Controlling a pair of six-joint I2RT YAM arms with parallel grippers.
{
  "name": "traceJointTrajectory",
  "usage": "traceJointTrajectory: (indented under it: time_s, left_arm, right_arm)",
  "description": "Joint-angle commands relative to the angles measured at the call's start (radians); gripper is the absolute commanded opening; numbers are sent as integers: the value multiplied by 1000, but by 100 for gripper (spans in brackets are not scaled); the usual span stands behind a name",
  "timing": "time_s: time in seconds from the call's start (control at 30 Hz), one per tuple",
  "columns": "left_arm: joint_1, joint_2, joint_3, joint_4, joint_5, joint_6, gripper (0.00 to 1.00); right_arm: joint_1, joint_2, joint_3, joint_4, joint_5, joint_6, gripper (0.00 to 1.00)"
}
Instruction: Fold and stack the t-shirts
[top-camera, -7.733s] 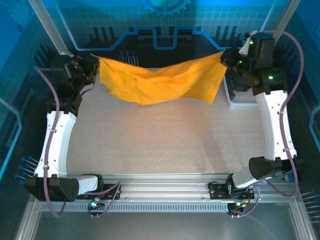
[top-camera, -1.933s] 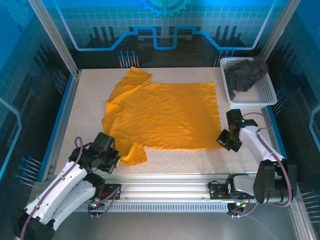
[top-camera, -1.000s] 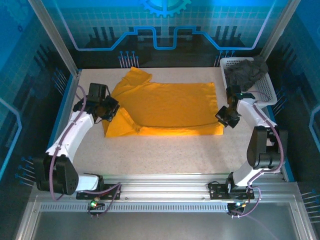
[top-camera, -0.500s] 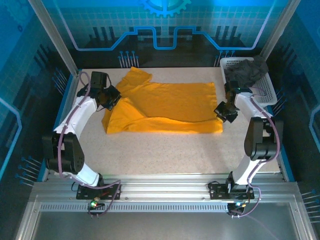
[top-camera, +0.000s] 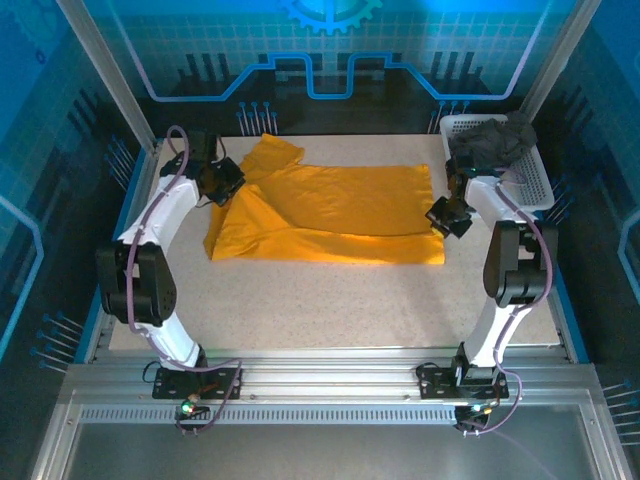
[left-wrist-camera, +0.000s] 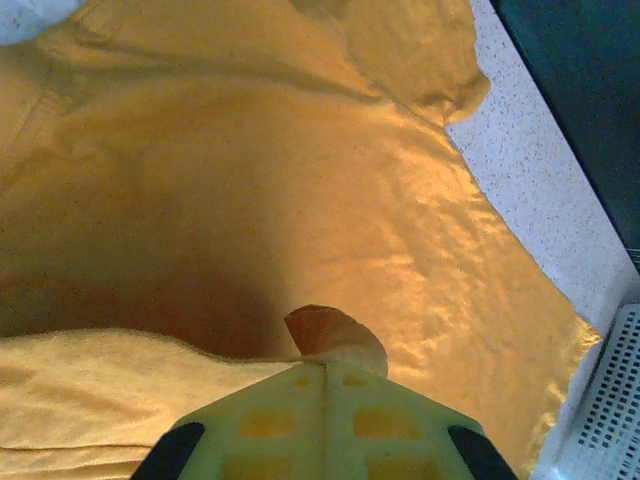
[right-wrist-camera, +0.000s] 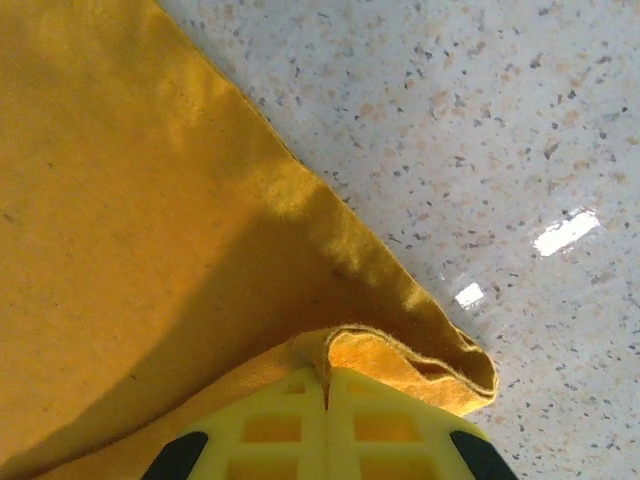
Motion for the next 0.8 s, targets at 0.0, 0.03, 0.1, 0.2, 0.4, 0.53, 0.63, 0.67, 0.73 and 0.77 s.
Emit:
traceJointTrajectory:
  time_s: [0.0,0.03,0.1,0.2,0.4,0.53,0.63,0.67,0.73,0.77]
  left_arm:
    - [17,41,54,-25,10,50,0]
    - [17,56,64,-26,12,56,0]
    - [17,89,93,-35,12,76,0]
    - [18,145,147,-58,6,116,0]
    - [20,161,190,-95,-46,173,52]
    - [20,34,93,-168,-152,164,69]
    - [42,-115,-95,-180,-162,114,69]
    - [58,-154,-152,-188,-149,93,68]
    - [113,-230,-297,-197,-104,25,64]
    - [140,-258,-361,-174,-72,2,63]
  right_arm:
    - [-14,37,50,-35,4,-8,0]
    - [-14,46,62,-35,3,-8,0]
    - [-12,67,82,-35,0,-13,0]
    - [-10,110,124,-39,-24,-37,0]
    - [-4,105,169,-78,-7,-114,38]
    - [-8,-18,97,-70,9,-159,57]
    - [-10,-131,-17,-47,-3,-174,62]
    - [-10,-162,-58,-39,-9,-176,62]
    - [-13,-228,-160,-11,-46,-181,62]
    - [-17,-254,-207,4,-58,-182,62]
